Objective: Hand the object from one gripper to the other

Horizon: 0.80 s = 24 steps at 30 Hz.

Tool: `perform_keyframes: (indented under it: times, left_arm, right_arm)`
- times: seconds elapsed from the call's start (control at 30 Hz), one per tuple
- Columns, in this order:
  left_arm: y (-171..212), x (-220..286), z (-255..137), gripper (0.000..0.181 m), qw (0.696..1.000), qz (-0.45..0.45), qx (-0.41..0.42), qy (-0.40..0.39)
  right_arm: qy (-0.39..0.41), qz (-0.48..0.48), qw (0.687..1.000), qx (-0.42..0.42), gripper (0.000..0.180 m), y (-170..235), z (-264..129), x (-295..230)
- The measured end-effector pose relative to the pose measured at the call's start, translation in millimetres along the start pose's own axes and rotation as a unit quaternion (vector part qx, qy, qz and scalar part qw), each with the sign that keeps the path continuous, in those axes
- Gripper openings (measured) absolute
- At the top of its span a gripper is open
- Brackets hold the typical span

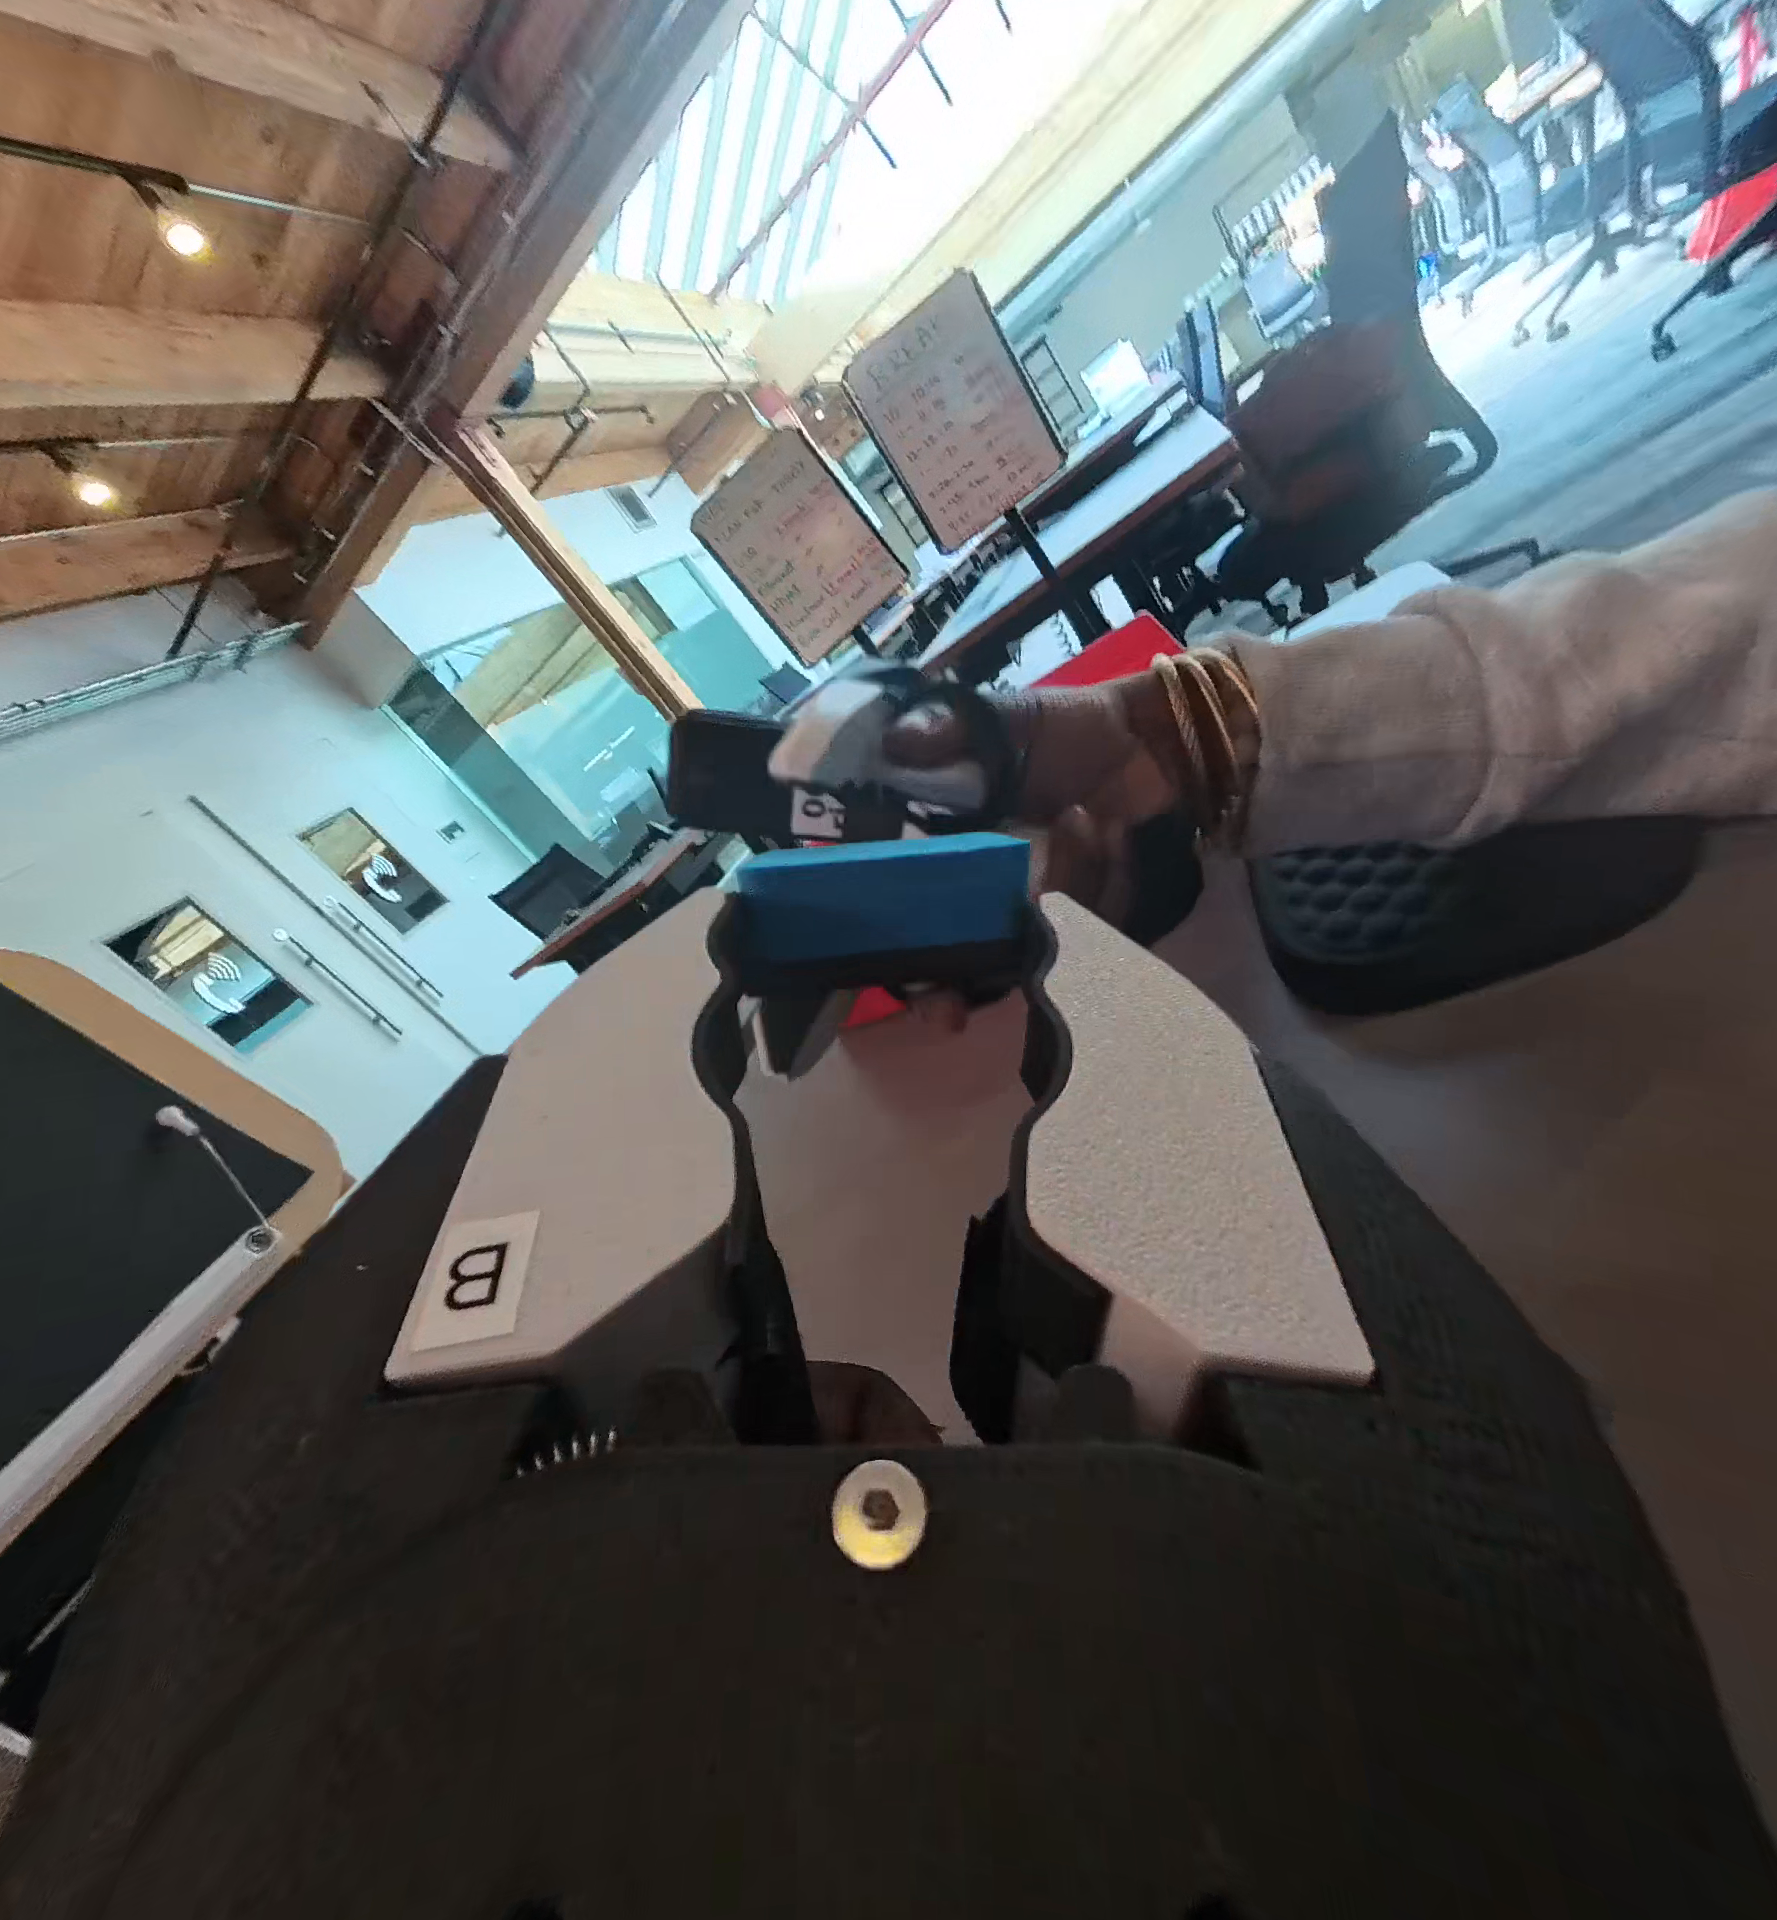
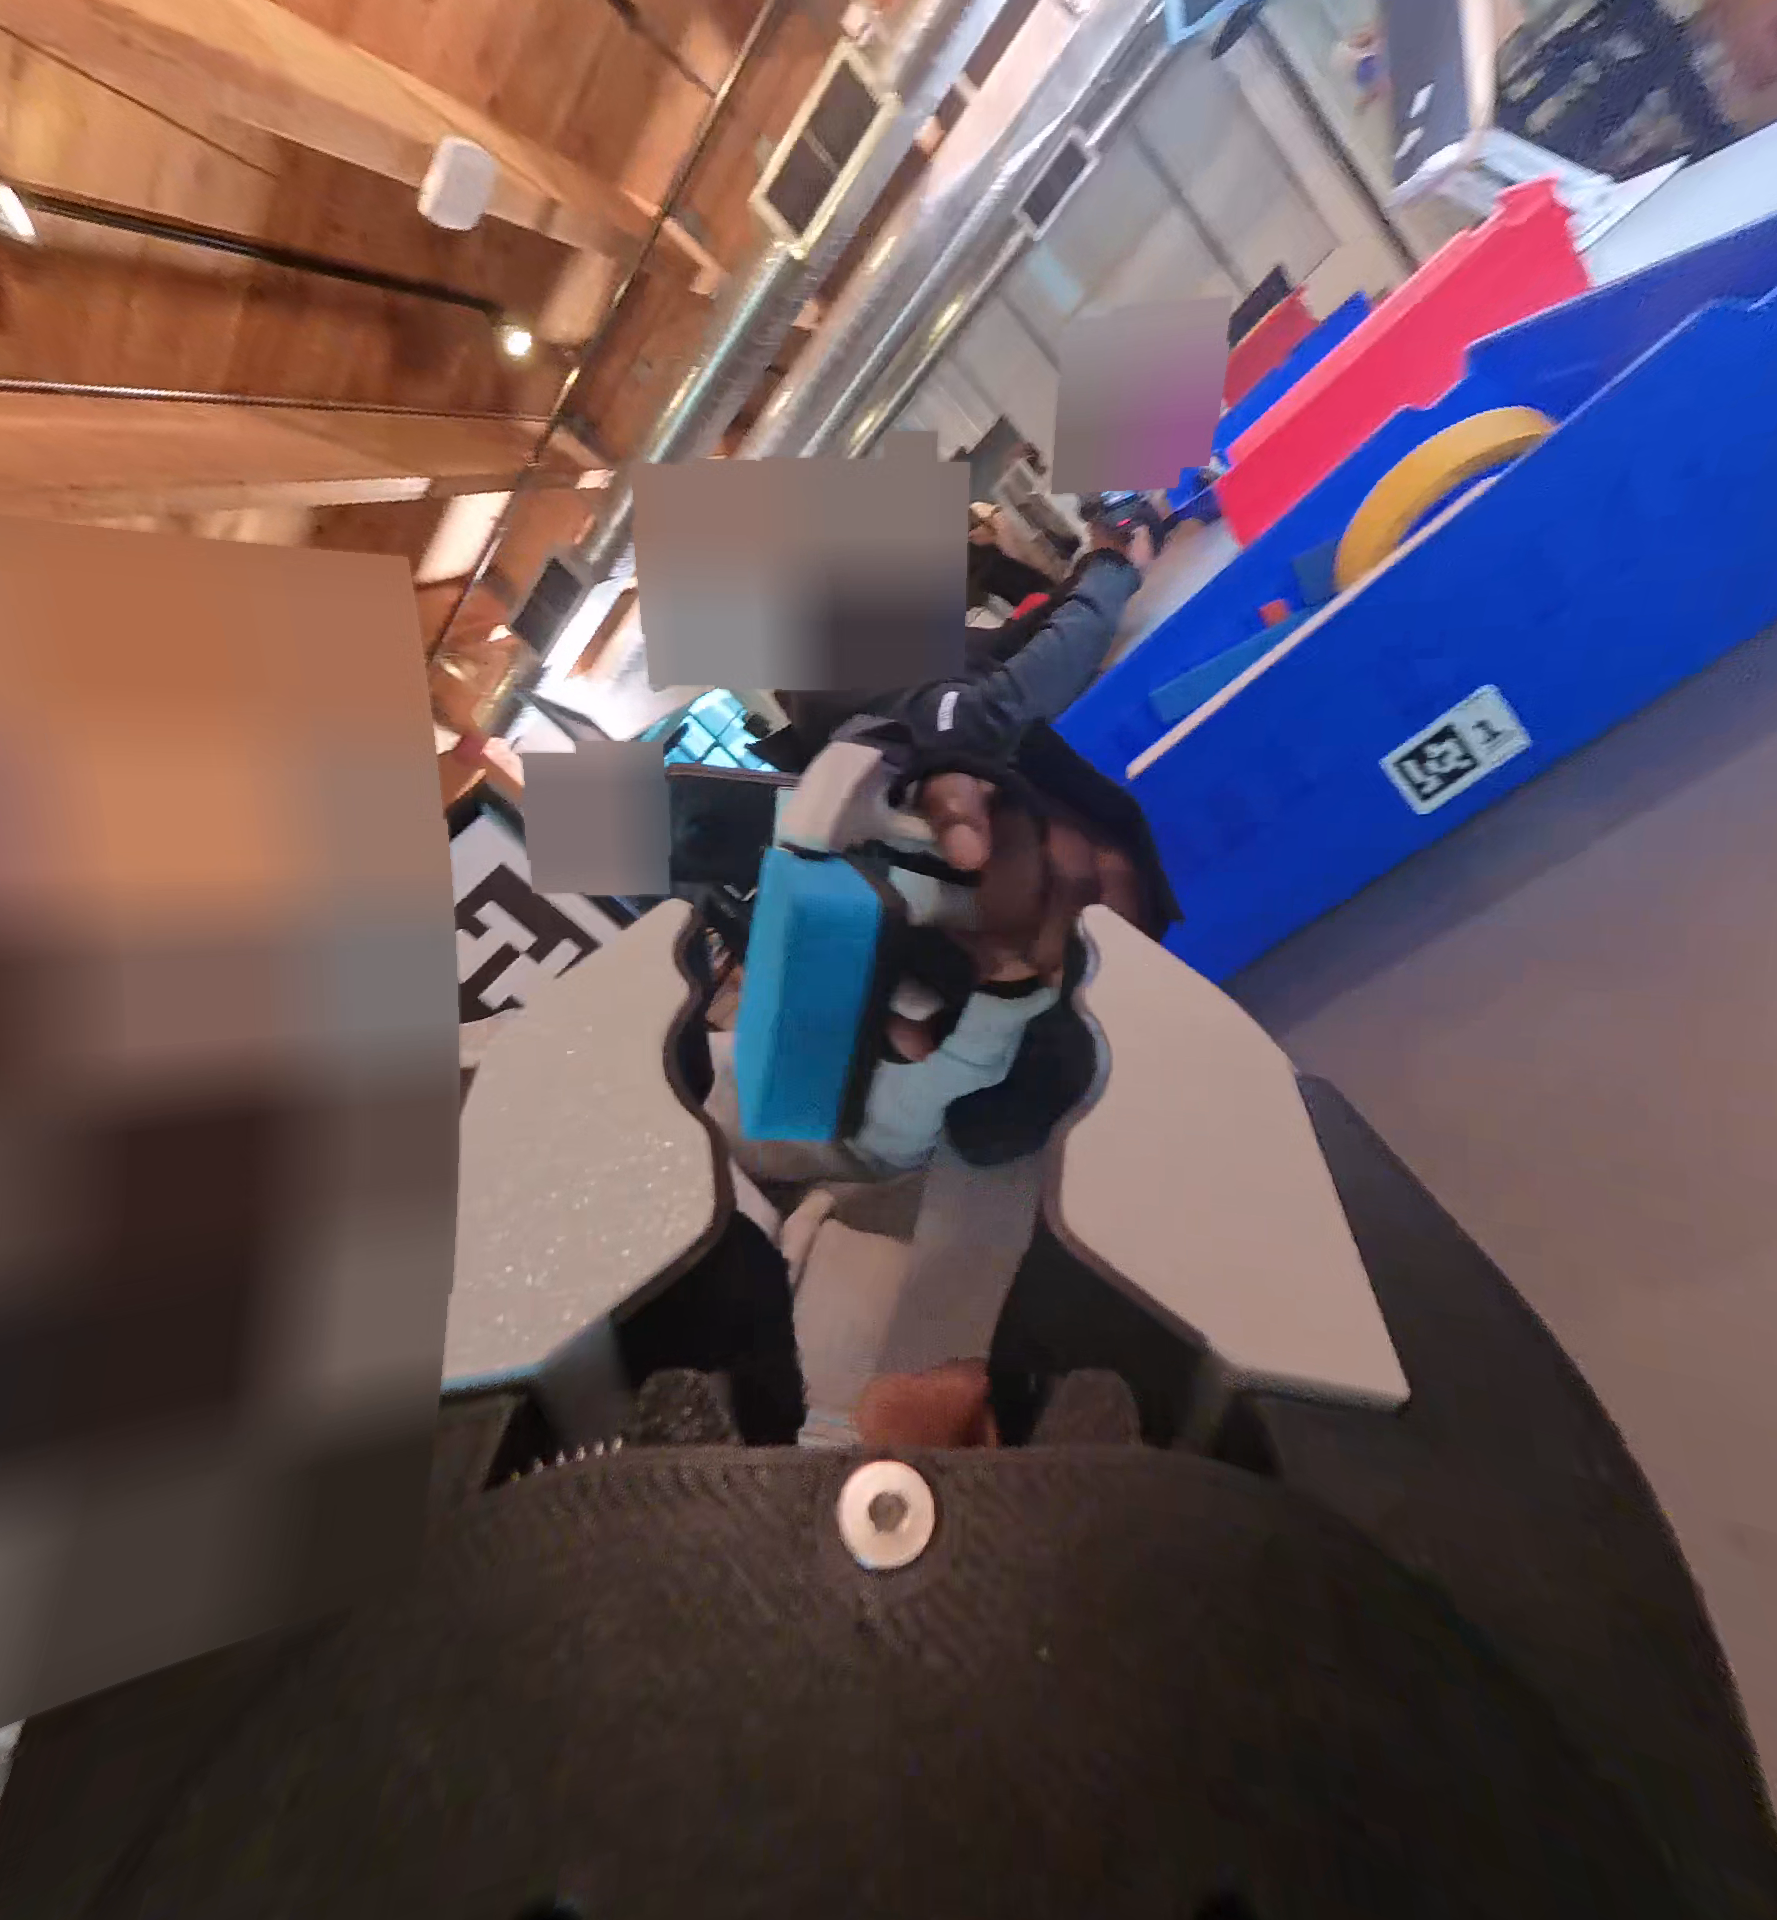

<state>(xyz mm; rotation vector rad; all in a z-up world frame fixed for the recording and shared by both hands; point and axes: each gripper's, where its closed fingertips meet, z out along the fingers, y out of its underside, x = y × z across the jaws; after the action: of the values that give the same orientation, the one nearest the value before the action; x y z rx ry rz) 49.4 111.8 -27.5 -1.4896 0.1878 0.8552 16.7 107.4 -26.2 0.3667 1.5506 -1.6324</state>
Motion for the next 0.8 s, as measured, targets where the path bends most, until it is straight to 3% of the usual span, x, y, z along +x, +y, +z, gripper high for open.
perform_keyframes:
  times: [0.03, 0.27, 0.37, 0.43, 0.63, 0.8]
  left_arm:
    - [-3, -4, -2, 0.051, 1.000, -0.008, 0.008, -0.006]
    - [-5, -12, -6, 0.050, 0.999, -0.031, 0.024, -0.018]
    - [0, -15, -5, 0.052, 0.998, -0.064, 0.011, -0.023]
    - [-3, -18, -5, 0.055, 0.990, -0.136, 0.029, -0.022]
    - [-2, -34, -9, 0.064, 0.931, -0.359, 0.069, -0.006]
    - [-10, -32, -11, 0.049, 0.918, -0.383, 0.100, 0.014]
  right_arm:
    - [0.008, -0.002, 1.000, 0.004, 0.064, -1, -1, 3]
    - [-0.071, -0.018, 0.996, -0.046, 0.028, 17, 14, -19]
    - [-0.052, -0.050, 0.997, -0.039, 0.026, 14, 13, -16]
    - [-0.020, -0.101, 0.994, -0.030, 0.025, 10, 12, -11]
    - [0.000, -0.304, 0.953, 0.003, 0.024, 1, 15, -31]
    - [0.025, -0.380, 0.924, 0.013, 0.024, 0, 17, -34]
